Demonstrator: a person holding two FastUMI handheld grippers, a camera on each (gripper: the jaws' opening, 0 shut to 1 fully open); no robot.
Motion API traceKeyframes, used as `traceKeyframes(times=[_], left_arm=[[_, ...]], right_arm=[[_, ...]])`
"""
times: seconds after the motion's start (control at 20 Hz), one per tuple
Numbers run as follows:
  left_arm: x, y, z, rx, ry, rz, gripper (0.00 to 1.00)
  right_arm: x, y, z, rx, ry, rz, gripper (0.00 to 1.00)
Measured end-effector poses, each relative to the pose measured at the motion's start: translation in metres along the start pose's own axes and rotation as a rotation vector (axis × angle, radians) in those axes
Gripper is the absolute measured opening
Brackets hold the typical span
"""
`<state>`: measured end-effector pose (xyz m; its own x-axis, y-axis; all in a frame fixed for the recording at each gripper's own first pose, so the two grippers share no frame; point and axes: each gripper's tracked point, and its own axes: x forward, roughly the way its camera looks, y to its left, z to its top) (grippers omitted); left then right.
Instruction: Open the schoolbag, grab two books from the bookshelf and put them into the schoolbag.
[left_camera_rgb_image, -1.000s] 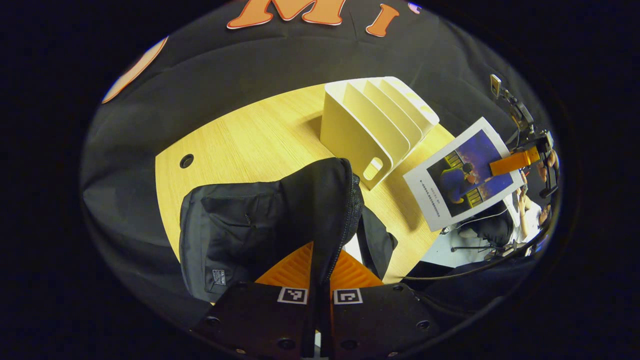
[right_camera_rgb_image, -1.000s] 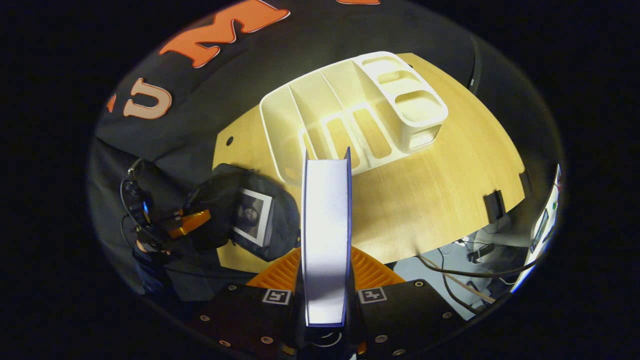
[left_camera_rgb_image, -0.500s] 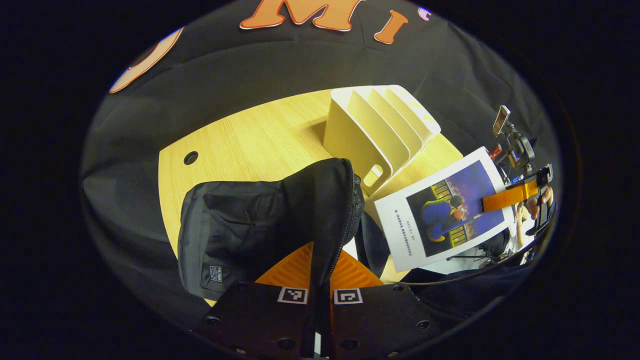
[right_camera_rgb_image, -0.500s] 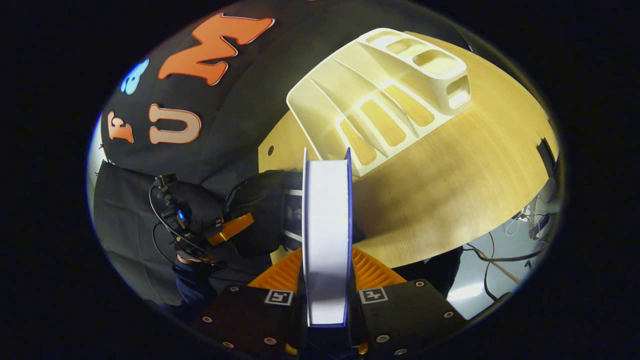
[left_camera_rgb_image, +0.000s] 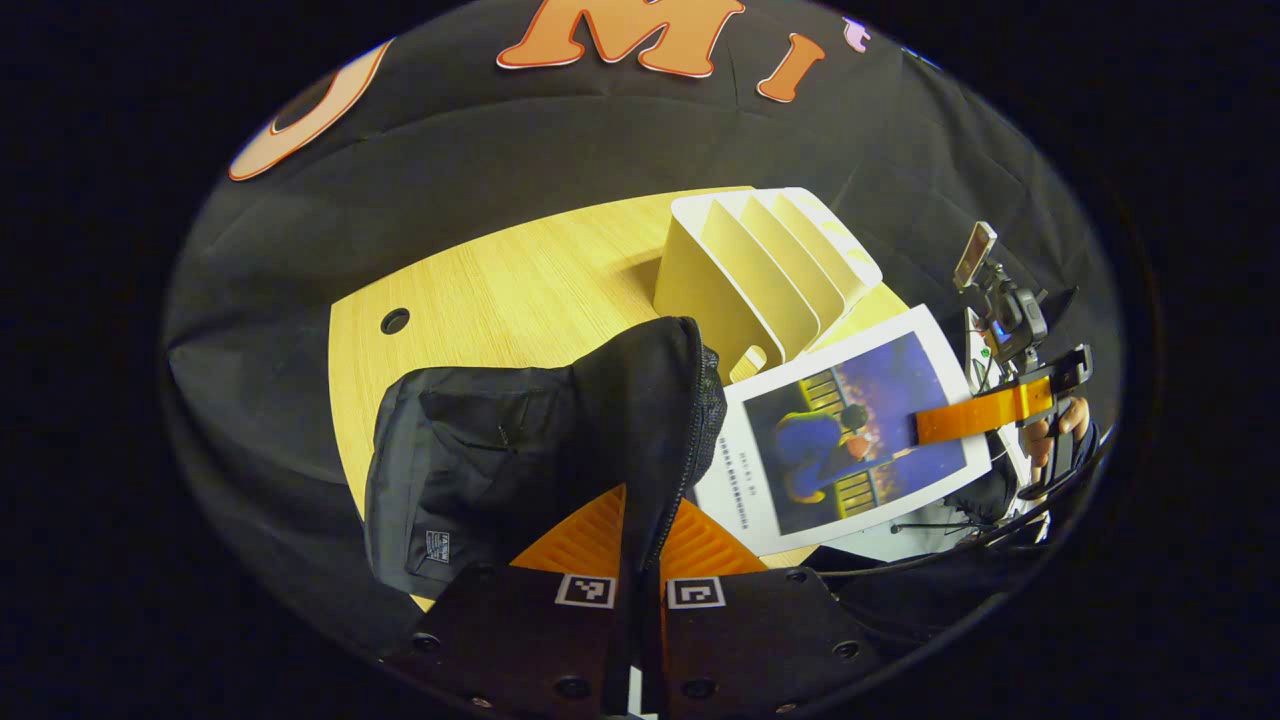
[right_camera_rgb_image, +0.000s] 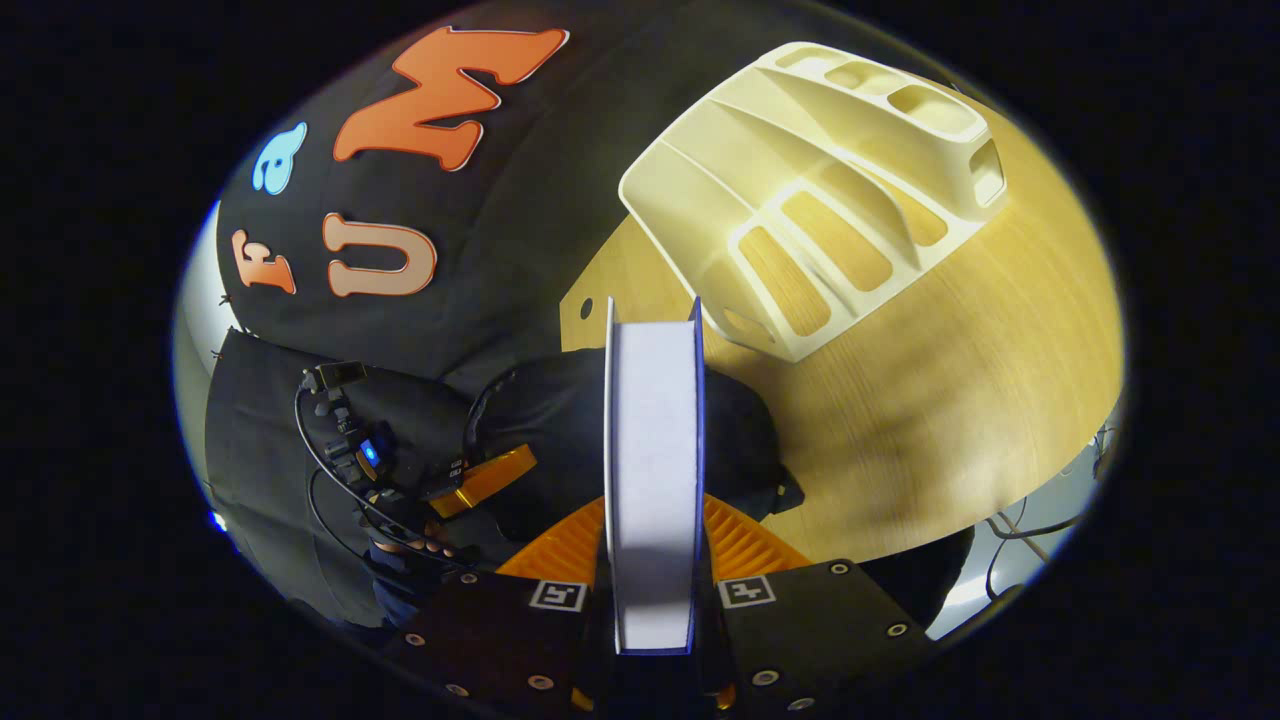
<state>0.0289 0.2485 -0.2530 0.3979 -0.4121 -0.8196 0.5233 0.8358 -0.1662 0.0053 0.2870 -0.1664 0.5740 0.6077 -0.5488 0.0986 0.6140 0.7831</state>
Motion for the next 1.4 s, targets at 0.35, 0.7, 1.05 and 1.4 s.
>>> traceKeyframes(times=[0.35,0.7,1.05,1.4], left_arm=[[0.002,0.0,0.002,-0.017,-0.019,-0.015,0.05],[0.003,-0.004,0.002,-0.025,-0.036,-0.038,0.05],[0.0,-0.021,0.009,-0.002,-0.059,-0.059,0.05],[-0.001,-0.029,0.011,-0.011,-0.078,-0.068,0.05]], right_arm=[[0.061,0.019,-0.018,0.064,0.004,0.084,0.33],[0.114,0.033,-0.024,0.045,-0.008,0.097,0.33],[0.155,0.038,-0.03,0.087,-0.041,0.14,0.34],[0.183,0.048,-0.032,0.06,-0.023,0.139,0.34]])
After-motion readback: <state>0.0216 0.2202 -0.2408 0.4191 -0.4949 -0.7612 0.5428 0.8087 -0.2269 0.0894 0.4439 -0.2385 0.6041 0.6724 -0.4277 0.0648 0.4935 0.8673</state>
